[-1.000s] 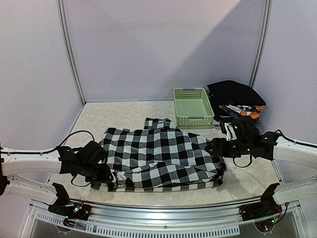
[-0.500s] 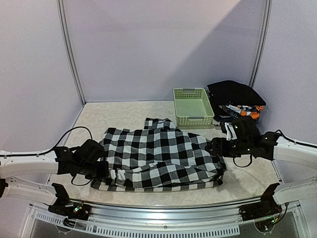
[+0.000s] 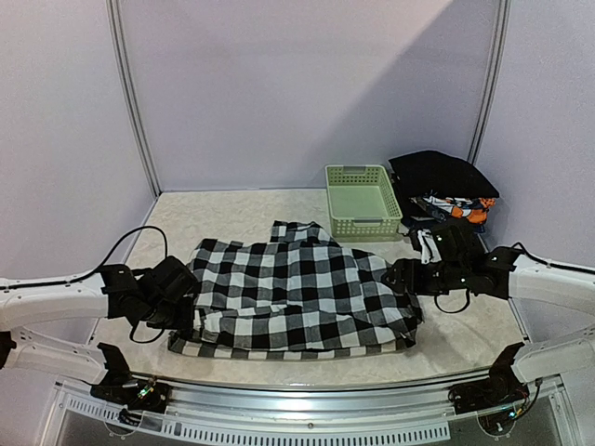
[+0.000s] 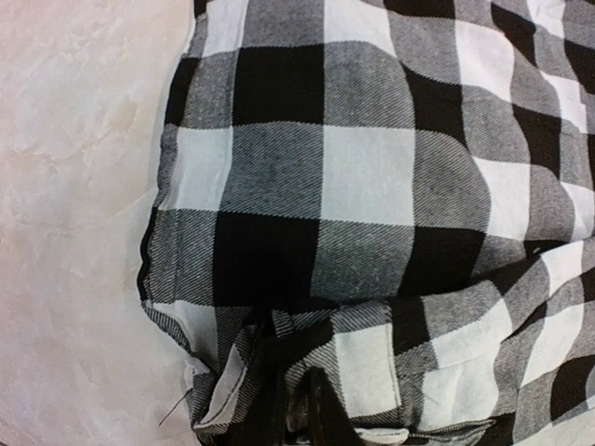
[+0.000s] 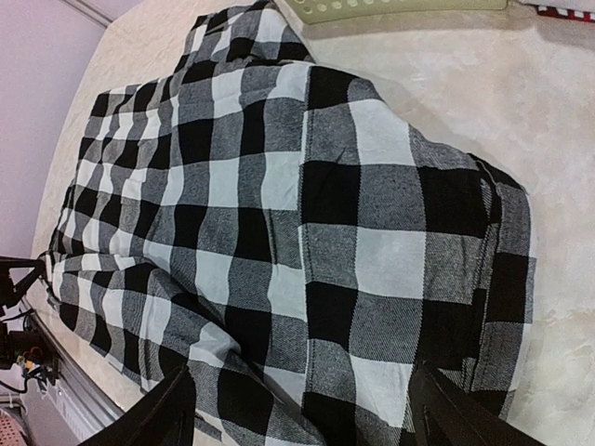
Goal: Fold and stack the mixed laundry pile
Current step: Adjust the 1/3-folded shirt at the center of the board.
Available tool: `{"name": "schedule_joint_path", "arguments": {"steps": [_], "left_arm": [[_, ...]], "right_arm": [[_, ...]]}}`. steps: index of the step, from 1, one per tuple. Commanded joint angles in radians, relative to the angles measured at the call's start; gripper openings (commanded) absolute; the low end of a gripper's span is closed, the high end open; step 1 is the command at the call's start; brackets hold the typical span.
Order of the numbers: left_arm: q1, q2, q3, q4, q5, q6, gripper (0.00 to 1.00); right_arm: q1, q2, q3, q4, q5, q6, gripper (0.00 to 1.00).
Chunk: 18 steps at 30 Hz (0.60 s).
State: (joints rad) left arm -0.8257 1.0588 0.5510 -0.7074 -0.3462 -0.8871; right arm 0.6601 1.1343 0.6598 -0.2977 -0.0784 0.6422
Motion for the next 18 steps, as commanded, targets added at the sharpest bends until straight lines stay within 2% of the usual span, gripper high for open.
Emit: {"name": "schedule_joint_path", "arguments": {"steps": [1,3,7,10,13,18], "left_arm": [[-0.027,0.018,0.021,-0.038,-0.082,0.0,0.22],[-0.047,0.013,0.046,-0.052,-0.109,-0.001,0.38],[-0.062,0.027,0.134,-0.072,-0.156,0.037,0.62],[-0.062,0.084,0.205,-0.058,-0.175,0.083,0.65],[-0.056,0.171,0.255,0.035,-0.135,0.167,0.64],[-0.05,0.377,0.326,0.205,0.004,0.245,0.6]], "right_arm": [[-0.001,0.036,0.004,0.072,-0.1,-0.029,0.8],[0.003,0.056,0.003,0.115,-0.157,-0.035,0.8],[0.027,0.102,0.019,0.18,-0.199,-0.042,0.78],[0.045,0.162,0.044,0.208,-0.222,-0.054,0.75],[0.057,0.251,0.085,0.218,-0.238,-0.076,0.69],[0.065,0.41,0.155,0.198,-0.255,-0.073,0.51]]}}
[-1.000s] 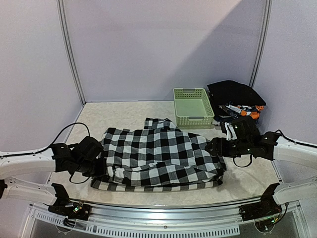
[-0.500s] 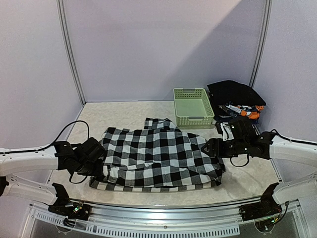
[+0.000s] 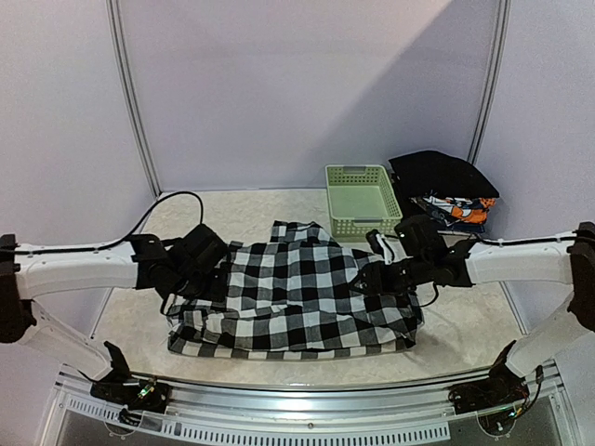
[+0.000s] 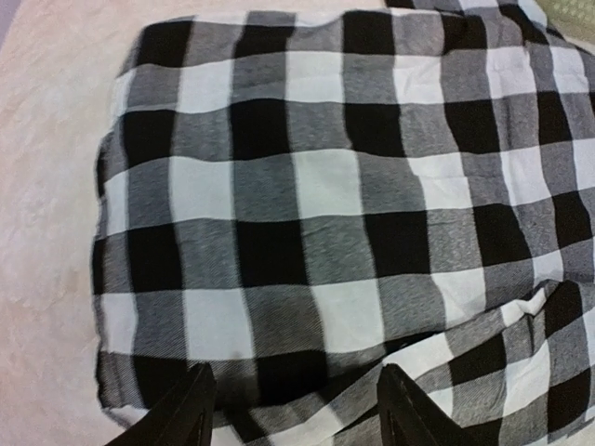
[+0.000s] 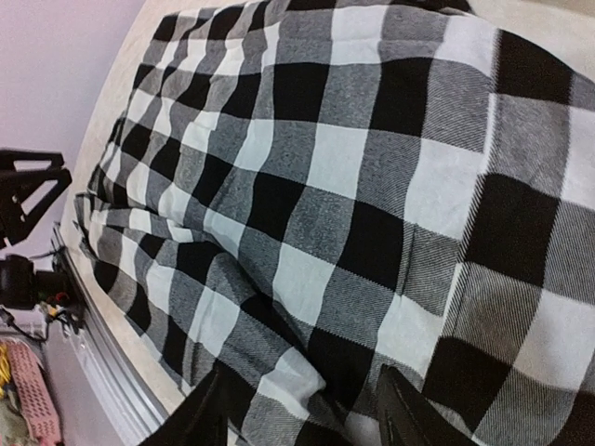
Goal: Fold and stack the mixed laundry pile
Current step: Adjust the 1/3-folded shirt at the center of the board.
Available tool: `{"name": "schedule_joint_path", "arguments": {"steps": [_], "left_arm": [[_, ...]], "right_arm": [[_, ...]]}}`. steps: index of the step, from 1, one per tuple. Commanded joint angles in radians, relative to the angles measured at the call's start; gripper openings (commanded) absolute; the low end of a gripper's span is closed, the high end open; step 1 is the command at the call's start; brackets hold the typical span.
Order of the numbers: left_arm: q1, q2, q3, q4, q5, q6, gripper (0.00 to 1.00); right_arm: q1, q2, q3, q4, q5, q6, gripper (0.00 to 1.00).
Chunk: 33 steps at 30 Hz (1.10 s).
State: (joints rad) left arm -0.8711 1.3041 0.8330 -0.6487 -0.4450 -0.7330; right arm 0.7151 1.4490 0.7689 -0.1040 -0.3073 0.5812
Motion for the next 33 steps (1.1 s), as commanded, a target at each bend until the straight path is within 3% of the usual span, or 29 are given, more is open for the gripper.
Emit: {"name": "schedule_joint_path", "arguments": {"steps": [1,5,16,21,27,29,33], "left_arm": [[-0.005,0.17,0.054,0.172,0.122,0.097,0.59],[-0.013,0.298,0.058,0.241,0.181,0.085,0.56],[-0.111,0.424,-0.027,0.342,0.206,-0.016,0.54],[-0.208,0.441,-0.027,0.273,0.198,-0.094,0.54],[-0.331,0.388,0.029,0.132,0.164,-0.149,0.55],[-0.33,0.361,0.062,0.097,0.11,-0.102,0.59],[-0.307,0.335,0.166,0.015,-0.014,-0.002,0.79]], "right_arm": [[0.01,0.115,0.049,-0.007,-0.016,-0.008,0.5],[0.016,0.184,0.032,-0.056,0.04,0.021,0.45],[0.028,0.155,-0.127,-0.072,0.173,0.11,0.43],[0.058,0.099,-0.195,-0.119,0.223,0.174,0.43],[0.116,-0.076,-0.224,-0.24,0.268,0.237,0.43],[0.114,-0.153,-0.188,-0.264,0.297,0.218,0.49],[0.107,-0.21,-0.051,-0.328,0.427,0.141,0.79]]}}
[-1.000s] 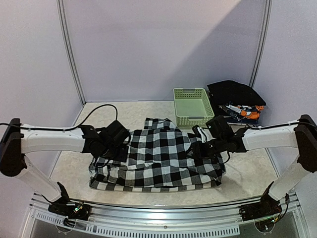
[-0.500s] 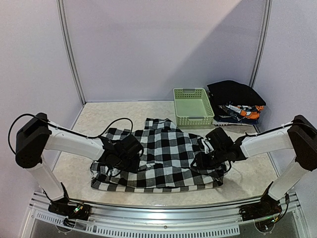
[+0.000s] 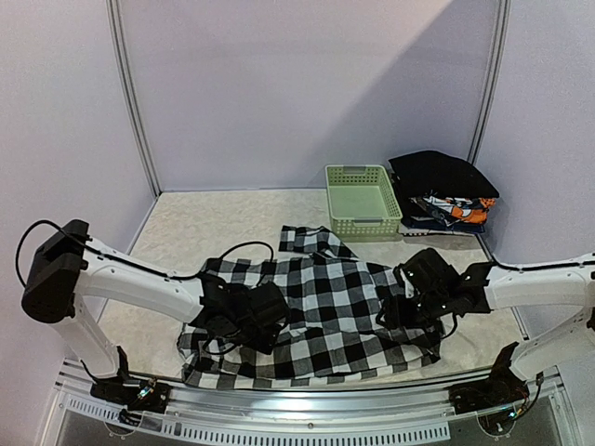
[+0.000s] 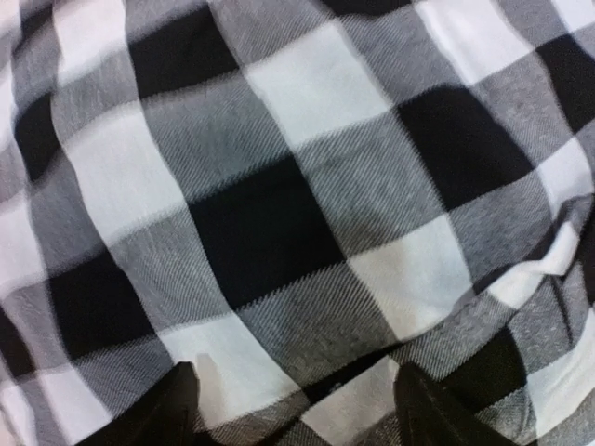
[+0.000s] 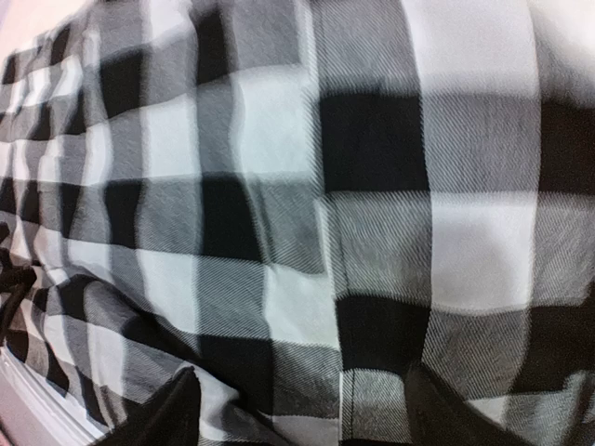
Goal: Fold and stack the mixed laundry pile
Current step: Adjust the 1/3-folded shirt at the center of the board.
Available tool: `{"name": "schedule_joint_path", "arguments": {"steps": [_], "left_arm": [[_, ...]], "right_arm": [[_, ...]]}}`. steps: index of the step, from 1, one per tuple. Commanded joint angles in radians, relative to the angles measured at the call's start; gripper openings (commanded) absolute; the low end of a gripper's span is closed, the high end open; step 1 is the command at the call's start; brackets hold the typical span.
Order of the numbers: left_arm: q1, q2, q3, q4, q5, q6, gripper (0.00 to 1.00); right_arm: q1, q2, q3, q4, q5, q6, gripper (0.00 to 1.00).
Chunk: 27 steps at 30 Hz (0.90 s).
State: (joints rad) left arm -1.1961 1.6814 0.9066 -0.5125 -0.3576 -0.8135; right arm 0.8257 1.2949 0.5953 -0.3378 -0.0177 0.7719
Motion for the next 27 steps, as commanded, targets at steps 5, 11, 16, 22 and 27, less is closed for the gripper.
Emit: {"name": "schedule_joint_path", "arguments": {"steps": [5,11,16,22,27], "left_arm": [[0.126,-0.094,0.152,-0.12,-0.146,0.21,0.88],[0.368,-0.121,0.147,-0.05,-0.093,0.376,0.88],[0.57,-0.086,0.148,0.009,0.053,0.474,0.86],[0.719,0.017,0.178,0.057,0.148,0.499,0.79],[0.759,0.081,0.226,0.169,0.298,0.536,0.75]], "right_arm": [[-0.078,-0.021,0.269,-0.09,0.212,-0.172,0.99],[-0.23,0.129,0.42,-0.014,0.099,-0.302,0.99],[-0.273,0.329,0.596,-0.016,-0.085,-0.432,0.99],[-0.274,0.554,0.818,-0.022,-0.231,-0.553,0.98],[-0.272,0.698,0.958,-0.083,-0.211,-0.58,0.96]]}}
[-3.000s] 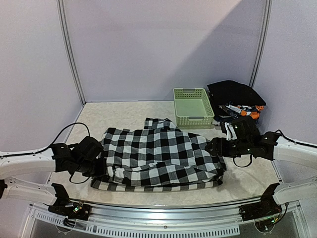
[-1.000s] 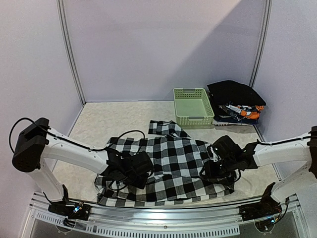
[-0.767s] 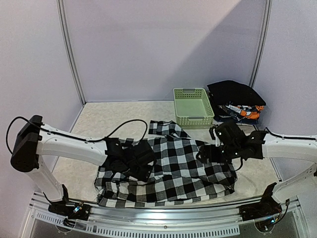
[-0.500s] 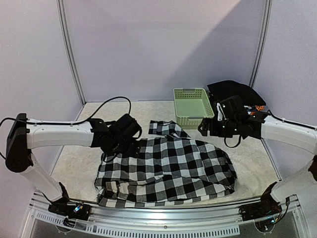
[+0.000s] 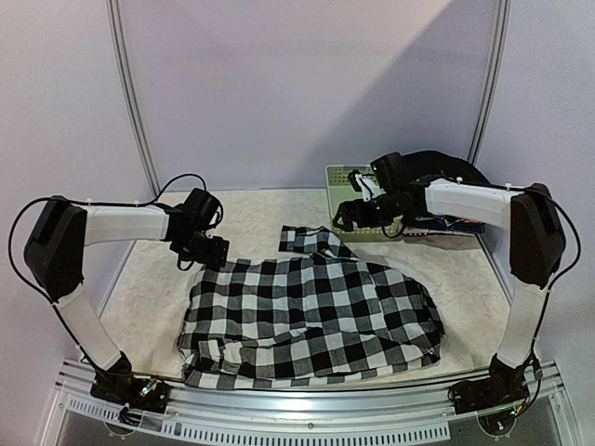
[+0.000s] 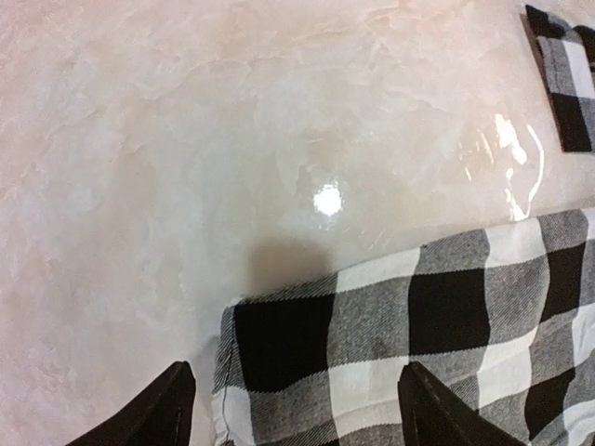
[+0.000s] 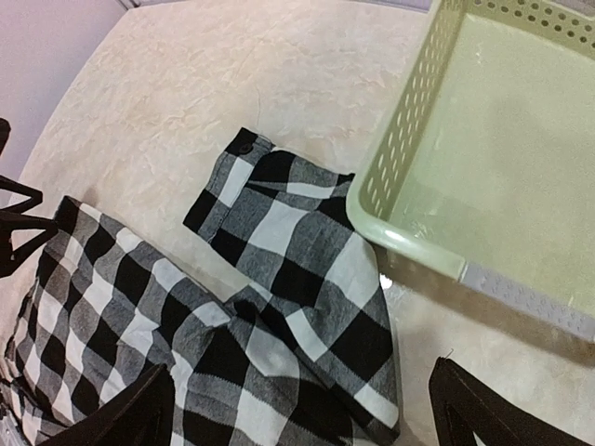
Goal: Fold and stack the mixed laundry pile
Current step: Adjust the 1/3-folded shirt at the center of the board, then pick up the 1/3-folded shirt.
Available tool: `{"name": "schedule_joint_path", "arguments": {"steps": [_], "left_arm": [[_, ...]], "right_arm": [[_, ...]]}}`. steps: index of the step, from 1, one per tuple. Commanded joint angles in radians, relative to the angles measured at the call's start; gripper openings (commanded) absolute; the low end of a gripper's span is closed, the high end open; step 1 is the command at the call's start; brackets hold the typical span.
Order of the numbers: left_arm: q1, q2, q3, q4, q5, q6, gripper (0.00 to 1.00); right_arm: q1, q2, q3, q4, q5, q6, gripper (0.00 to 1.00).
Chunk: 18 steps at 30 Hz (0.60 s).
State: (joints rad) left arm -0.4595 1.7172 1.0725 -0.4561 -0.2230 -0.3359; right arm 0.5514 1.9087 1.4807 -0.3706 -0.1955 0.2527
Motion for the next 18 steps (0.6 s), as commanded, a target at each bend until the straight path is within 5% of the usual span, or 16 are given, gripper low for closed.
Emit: {"name": "schedule_joint_path", "arguments": {"steps": [1,18], "left_arm": [[0.022,0.079,0.105,0.101,0.202,0.068,0.72],[-0.054,0.662,0.848,-0.052,0.391,0.0,0.65]], "right_arm": [[0.002,0.097,0.073,-0.049,-0.033,-0.059,0.96],[0.014,-0.121,-0.201,0.042,0.058,0.013,0.97]]}}
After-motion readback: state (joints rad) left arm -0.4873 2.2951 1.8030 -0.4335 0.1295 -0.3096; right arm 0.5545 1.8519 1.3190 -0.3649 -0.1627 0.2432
